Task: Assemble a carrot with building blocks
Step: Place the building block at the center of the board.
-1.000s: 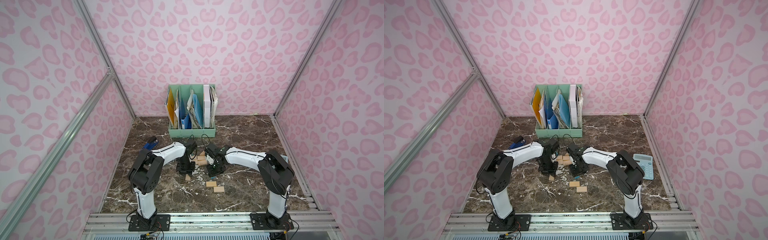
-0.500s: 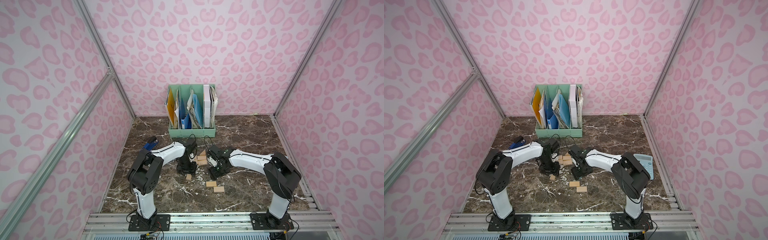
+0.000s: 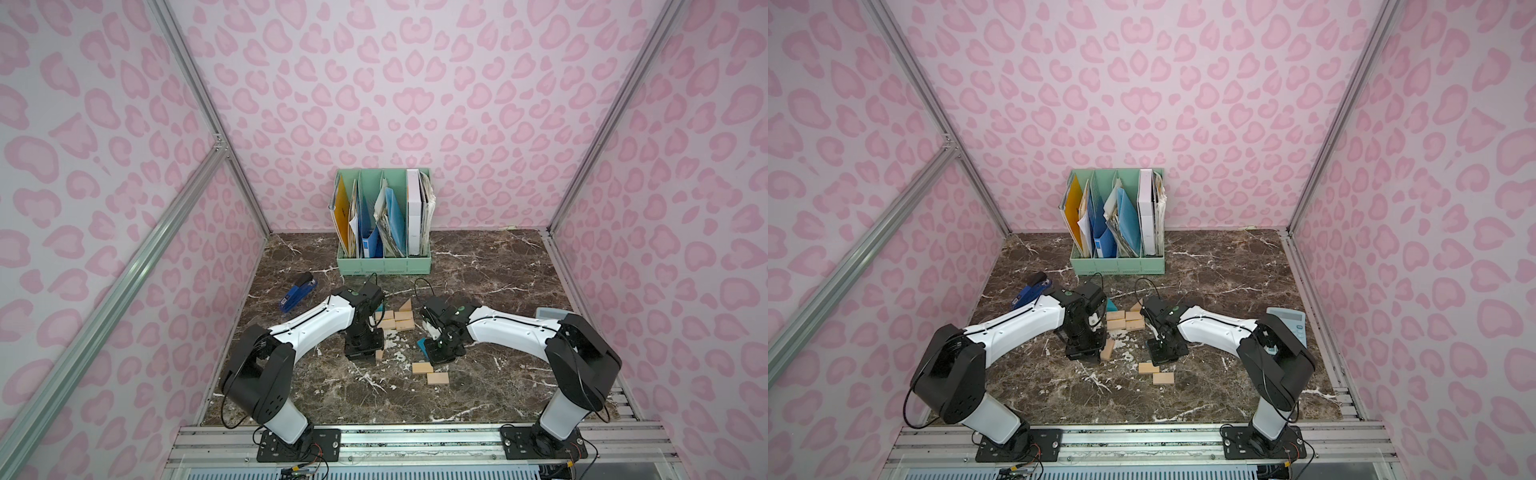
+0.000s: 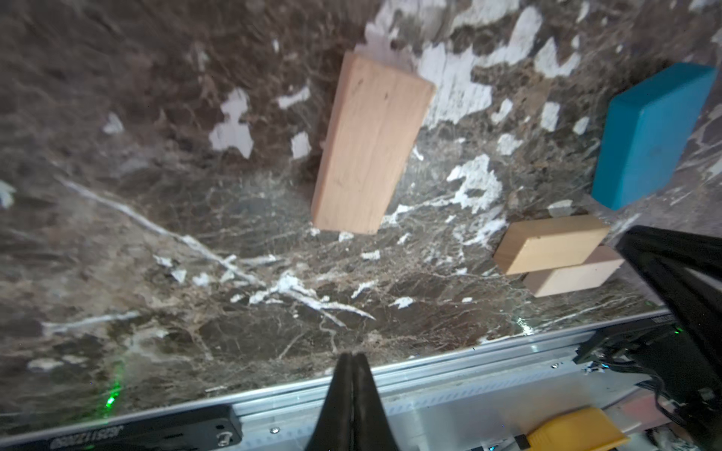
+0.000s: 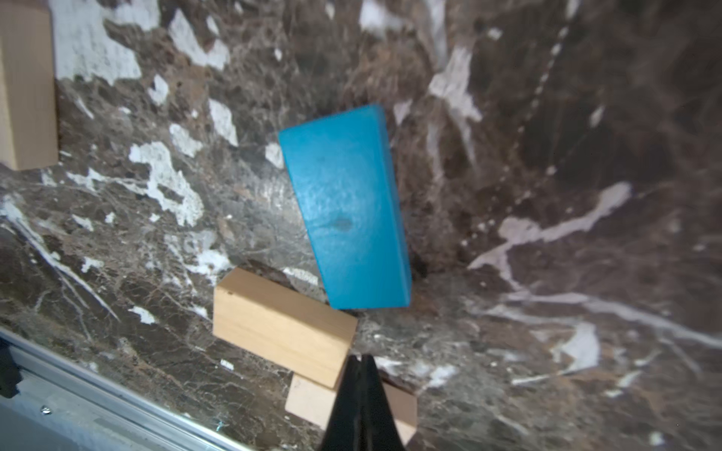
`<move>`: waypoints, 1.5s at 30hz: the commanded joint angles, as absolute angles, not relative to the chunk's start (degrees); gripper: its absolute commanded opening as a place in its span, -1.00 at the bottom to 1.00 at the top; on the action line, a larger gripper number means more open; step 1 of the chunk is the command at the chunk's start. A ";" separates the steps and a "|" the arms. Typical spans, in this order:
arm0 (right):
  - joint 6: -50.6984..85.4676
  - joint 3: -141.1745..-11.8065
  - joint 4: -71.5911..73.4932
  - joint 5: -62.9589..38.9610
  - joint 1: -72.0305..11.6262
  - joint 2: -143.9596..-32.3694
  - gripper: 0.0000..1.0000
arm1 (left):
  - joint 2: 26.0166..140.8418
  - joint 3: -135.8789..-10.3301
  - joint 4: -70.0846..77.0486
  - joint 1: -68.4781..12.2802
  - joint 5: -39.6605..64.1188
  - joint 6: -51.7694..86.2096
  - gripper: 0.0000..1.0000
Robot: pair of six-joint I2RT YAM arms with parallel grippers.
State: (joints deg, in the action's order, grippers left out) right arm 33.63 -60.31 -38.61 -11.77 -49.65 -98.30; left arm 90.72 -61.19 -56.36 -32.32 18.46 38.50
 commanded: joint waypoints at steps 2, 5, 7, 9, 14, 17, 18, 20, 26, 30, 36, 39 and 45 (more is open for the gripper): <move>37.00 -60.23 -35.16 -15.26 -49.98 -99.29 -1.00 | 89.71 -59.24 -53.68 -32.26 19.40 44.40 -1.00; 37.00 -61.48 -35.22 -14.82 -50.14 -100.53 -1.00 | 90.34 -57.02 -50.25 -32.23 20.49 45.27 -1.00; 36.89 -62.02 -35.41 -14.38 -50.16 -101.02 -1.00 | 91.82 -56.38 -48.26 -32.17 21.74 45.26 -1.00; 36.78 -62.39 -35.92 -13.18 -50.10 -101.29 -1.00 | 93.58 -56.09 -46.30 -32.17 22.62 45.38 -1.00; 36.65 -62.32 -37.78 -10.51 -50.10 -101.78 -1.00 | 96.97 -57.10 -44.33 -32.09 22.82 45.30 -0.90; 36.91 -61.81 -37.45 -10.17 -49.97 -101.77 -1.00 | 98.57 -56.66 -43.02 -31.74 23.36 45.25 -0.89; 36.94 -61.74 -37.44 -9.82 -49.87 -101.82 -1.00 | 99.13 -56.48 -42.65 -31.50 23.29 45.16 -0.89; 37.04 -61.69 -37.61 -9.37 -49.59 -101.87 -1.00 | 100.03 -56.08 -42.19 -30.84 23.04 44.75 -0.89; 37.17 -62.13 -38.92 -7.93 -49.19 -101.53 -1.00 | 101.68 -55.39 -41.75 -28.61 22.59 43.52 -0.90; 37.04 -62.58 -39.79 -7.30 -49.04 -101.34 -1.00 | 101.87 -55.44 -42.00 -27.00 22.39 42.75 -0.91; 36.67 -63.69 -39.81 -7.22 -48.52 -101.92 -1.00 | 100.80 -55.73 -44.30 -25.75 21.50 41.70 -0.92; 36.56 -64.13 -39.51 -7.12 -48.38 -102.54 -1.00 | 100.03 -55.97 -45.69 -25.45 20.59 41.10 -0.92; 35.87 -64.51 -39.13 -6.87 -47.09 -103.93 -1.00 | 99.60 -56.20 -47.49 -23.57 19.27 39.51 -0.93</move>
State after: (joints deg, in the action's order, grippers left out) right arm 36.71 -63.94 -38.79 -7.92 -47.51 -103.63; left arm 99.94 -56.23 -45.56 -24.47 22.48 41.17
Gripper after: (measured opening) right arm 0.049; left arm 0.047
